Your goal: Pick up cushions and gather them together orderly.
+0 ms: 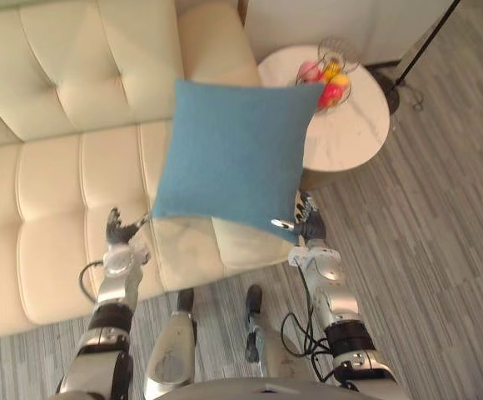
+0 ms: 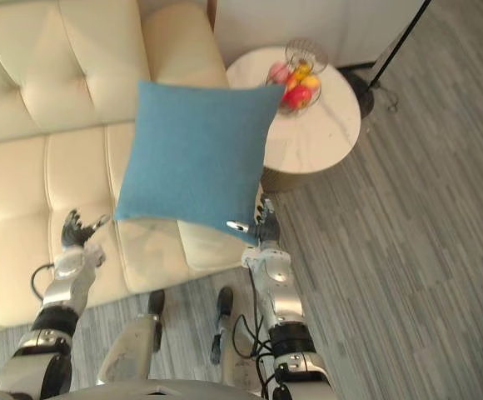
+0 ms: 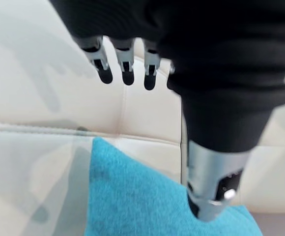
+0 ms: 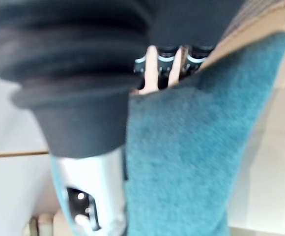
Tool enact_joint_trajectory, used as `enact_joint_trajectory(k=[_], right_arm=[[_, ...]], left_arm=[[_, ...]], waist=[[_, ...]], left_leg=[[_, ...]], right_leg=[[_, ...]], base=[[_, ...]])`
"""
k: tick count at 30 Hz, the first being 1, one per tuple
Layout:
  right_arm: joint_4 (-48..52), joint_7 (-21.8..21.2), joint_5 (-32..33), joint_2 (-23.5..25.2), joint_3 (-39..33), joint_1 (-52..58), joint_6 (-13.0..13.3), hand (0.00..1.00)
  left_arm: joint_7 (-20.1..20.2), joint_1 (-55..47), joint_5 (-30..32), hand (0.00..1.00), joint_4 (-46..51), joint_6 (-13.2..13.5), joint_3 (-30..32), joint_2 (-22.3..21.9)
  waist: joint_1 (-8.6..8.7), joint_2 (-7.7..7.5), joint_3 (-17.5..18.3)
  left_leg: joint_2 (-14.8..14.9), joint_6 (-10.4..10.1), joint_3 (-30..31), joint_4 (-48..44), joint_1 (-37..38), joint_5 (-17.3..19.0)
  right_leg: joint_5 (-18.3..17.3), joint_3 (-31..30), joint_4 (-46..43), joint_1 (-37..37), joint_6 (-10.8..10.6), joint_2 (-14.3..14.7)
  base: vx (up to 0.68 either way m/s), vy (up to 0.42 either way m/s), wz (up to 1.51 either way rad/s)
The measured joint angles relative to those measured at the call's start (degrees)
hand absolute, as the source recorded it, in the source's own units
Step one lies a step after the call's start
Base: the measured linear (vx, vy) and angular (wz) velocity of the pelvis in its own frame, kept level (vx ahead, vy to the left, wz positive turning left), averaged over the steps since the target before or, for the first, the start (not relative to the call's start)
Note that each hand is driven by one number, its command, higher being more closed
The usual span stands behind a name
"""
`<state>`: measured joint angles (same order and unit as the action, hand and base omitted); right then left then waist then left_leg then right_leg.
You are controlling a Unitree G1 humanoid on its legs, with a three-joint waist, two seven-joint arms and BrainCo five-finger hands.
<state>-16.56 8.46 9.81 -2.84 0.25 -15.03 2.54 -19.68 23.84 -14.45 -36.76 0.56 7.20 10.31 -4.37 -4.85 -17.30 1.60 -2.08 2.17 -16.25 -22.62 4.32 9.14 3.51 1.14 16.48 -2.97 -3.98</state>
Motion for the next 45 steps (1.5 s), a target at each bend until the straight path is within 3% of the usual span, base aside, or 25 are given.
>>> enact_joint_trajectory(k=[8, 9, 10, 11, 17, 23, 33, 37, 42, 44, 45], right_arm=[[6.35, 4.71, 0.0, -0.05, 3.65, -9.2, 0.28, 0.0], [7.16, 5.15, 0.05, 0.03, 3.83, -10.51, 0.32, 0.0], [7.27, 5.32, 0.05, 0.0, 3.88, -10.65, 0.35, 0.0], [8.18, 6.13, 0.32, -0.09, 3.94, -11.36, 0.38, 1.0], [11.42, 9.12, 4.0, 0.0, 3.82, -13.68, 1.82, 1.0], [13.21, 9.28, 4.57, -0.04, 2.96, -14.12, 2.34, 1.0], [16.14, 9.1, 5.72, 0.33, 3.49, -10.36, 3.3, 1.0], [19.95, 8.89, 5.54, 0.4, 3.72, -2.21, 3.23, 1.0], [25.29, 6.36, 4.73, 0.59, 4.03, 5.18, 3.21, 1.0], [27.44, 4.89, 3.22, 0.71, 4.41, 9.03, 3.16, 1.0], [27.8, 4.06, 3.18, 0.71, 5.39, 11.48, 3.15, 1.0]], left_arm=[[-1.51, 19.8, -0.2, 0.0, -4.94, -0.06, -8.59, 1.92], [-2.26, 23.06, -0.22, 1.0, -5.89, -0.12, -9.6, 1.96], [-2.4, 23.56, -0.22, 1.0, -6.17, -0.12, -9.72, 1.94], [-2.82, 25.96, -0.22, 1.0, -6.94, -0.31, -9.88, 2.02], [-3.44, 30.73, -0.23, 1.0, -6.7, -0.58, -11.9, 4.26], [-3.81, 30.72, -1.45, 1.0, -2.84, -0.55, -11.94, 5.54], [-5.11, 22.07, -2.24, 1.0, 15.53, 0.99, -12.58, 4.88], [-5.17, 11.07, -2.16, 1.0, 25.85, 1.43, -12.31, -1.19], [-5.16, -2.29, -0.93, 1.0, 36.82, 1.45, -12.31, -5.66], [-5.0, -8.74, -0.26, 1.0, 41.5, 1.44, -12.42, -7.43], [-4.85, -12.87, 0.44, 1.0, 43.56, 1.44, -12.45, -8.11]], waist=[[-0.31, -0.09, -5.18], [-0.21, -0.3, -5.86], [-0.2, -0.3, -5.86], [-0.1, -0.35, -6.07], [-0.14, -0.77, -6.8], [-0.04, -0.77, -6.81], [-0.44, -0.88, -6.9], [-0.1, -0.79, -6.8], [0.23, -0.26, -6.39], [0.28, 0.08, -5.2], [0.24, 0.21, -2.8]], left_leg=[[2.76, -1.21, 0.14, -7.68, -14.79, 0.06], [3.03, -1.56, 0.07, -7.75, -16.28, -0.2], [3.05, -1.63, 0.08, -7.74, -16.6, -0.26], [3.14, -1.74, 0.23, -7.66, -18.11, -0.56], [3.68, -1.94, 1.03, -7.59, -22.45, -2.09], [3.72, -1.99, 0.93, -7.59, -22.2, -2.12], [3.37, -2.39, 0.75, -2.97, -14.23, -3.25], [2.39, -2.96, 2.33, 0.64, -6.81, -3.95], [0.76, -3.52, 3.44, 4.03, 0.1, -4.57], [-0.12, -3.53, 4.32, 5.93, 3.35, -4.77], [-0.47, -3.52, 4.44, 6.97, 4.39, -4.78]], right_leg=[[2.85, -0.45, -0.61, 11.57, 0.64, 2.25], [3.55, -0.45, -0.48, 13.0, 0.33, 2.4], [3.58, -0.42, -0.5, 13.31, 0.36, 2.42], [3.84, -0.01, -0.32, 14.67, 0.5, 2.52], [5.03, 0.94, -0.33, 18.35, 0.56, 3.13], [5.02, 0.85, -0.71, 18.29, 0.56, 3.12], [3.37, 1.15, -0.77, 12.29, 1.05, 2.55], [-2.57, 3.78, -7.18, 8.53, 1.25, 1.25], [-9.08, 6.24, -14.84, 5.42, 1.04, -1.3], [-11.51, 7.24, -16.92, 3.34, 0.76, -2.5], [-12.7, 7.61, -18.02, 3.02, 0.66, -3.14]], base=[[-0.17, -0.038, -0.11], [-0.07, -0.045, -0.12], [-0.06, -0.043, -0.04], [-0.04, -0.037, 0.07], [-0.01, -0.017, 0.06], [0.0, 0.0, 0.0], [0.04, -0.017, 0.07], [0.1, -0.035, 0.29], [0.11, -0.014, 0.39], [0.11, -0.007, 0.4], [0.1, -0.001, 0.23]])
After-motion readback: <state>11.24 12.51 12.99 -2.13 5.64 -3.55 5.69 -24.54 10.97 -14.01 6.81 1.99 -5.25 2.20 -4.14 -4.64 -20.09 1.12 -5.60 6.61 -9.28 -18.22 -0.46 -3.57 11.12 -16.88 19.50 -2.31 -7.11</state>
